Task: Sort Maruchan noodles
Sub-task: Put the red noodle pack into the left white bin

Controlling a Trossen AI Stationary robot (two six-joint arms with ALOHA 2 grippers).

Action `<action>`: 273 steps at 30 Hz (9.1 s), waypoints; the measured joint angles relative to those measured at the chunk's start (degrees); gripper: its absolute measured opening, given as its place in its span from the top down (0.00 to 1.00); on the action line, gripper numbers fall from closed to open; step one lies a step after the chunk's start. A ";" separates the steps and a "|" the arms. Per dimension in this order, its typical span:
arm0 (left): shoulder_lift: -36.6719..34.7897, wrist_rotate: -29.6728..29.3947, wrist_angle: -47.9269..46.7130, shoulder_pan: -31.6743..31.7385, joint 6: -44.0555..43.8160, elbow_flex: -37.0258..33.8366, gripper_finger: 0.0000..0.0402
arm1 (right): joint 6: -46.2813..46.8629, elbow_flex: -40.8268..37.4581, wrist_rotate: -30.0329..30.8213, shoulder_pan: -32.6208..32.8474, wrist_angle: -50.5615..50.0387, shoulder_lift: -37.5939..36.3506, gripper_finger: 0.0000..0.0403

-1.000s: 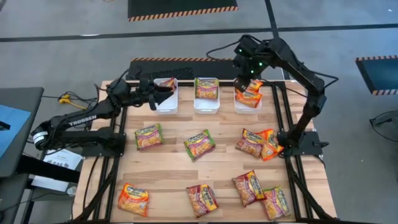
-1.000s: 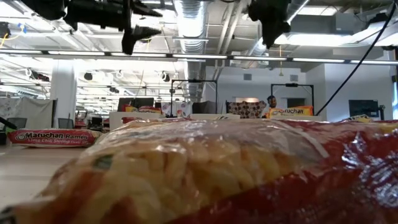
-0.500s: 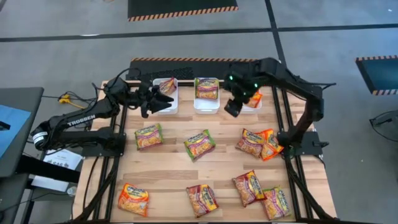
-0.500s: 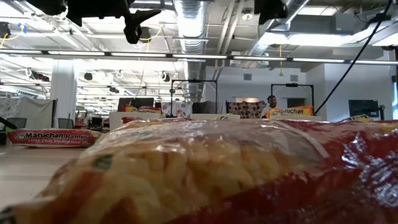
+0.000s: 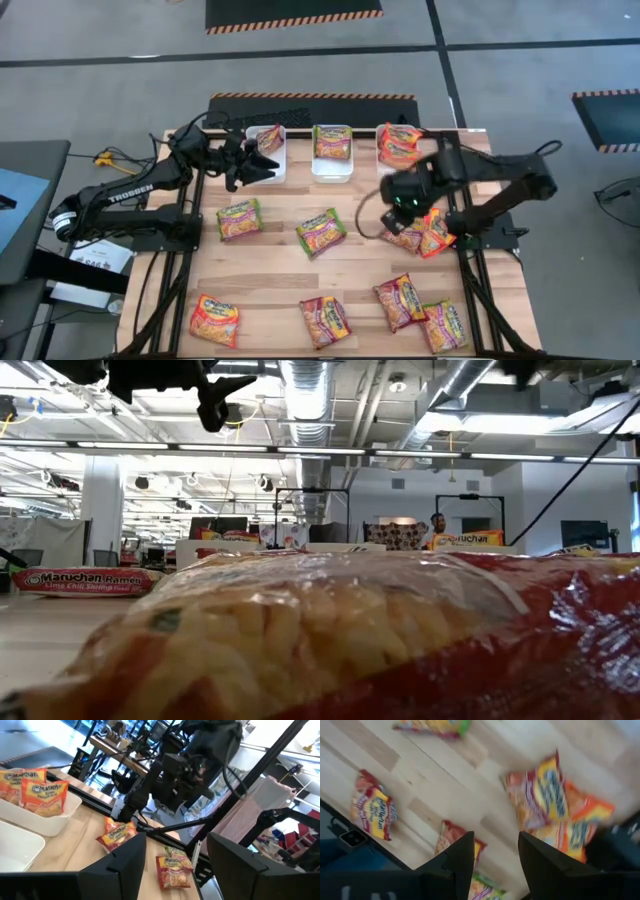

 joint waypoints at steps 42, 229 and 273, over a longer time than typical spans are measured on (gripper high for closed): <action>0.02 -0.18 -4.28 -0.02 -0.97 0.00 0.51 | 61.96 -37.91 10.11 45.25 32.94 -6.81 0.51; 46.51 11.44 19.86 -17.07 0.63 20.70 0.77 | -17.05 -26.44 -26.19 -14.08 65.80 -5.85 0.99; 12.14 -16.81 -21.71 9.99 27.85 14.32 0.97 | -32.71 -26.42 -32.38 -33.63 75.03 -15.33 0.52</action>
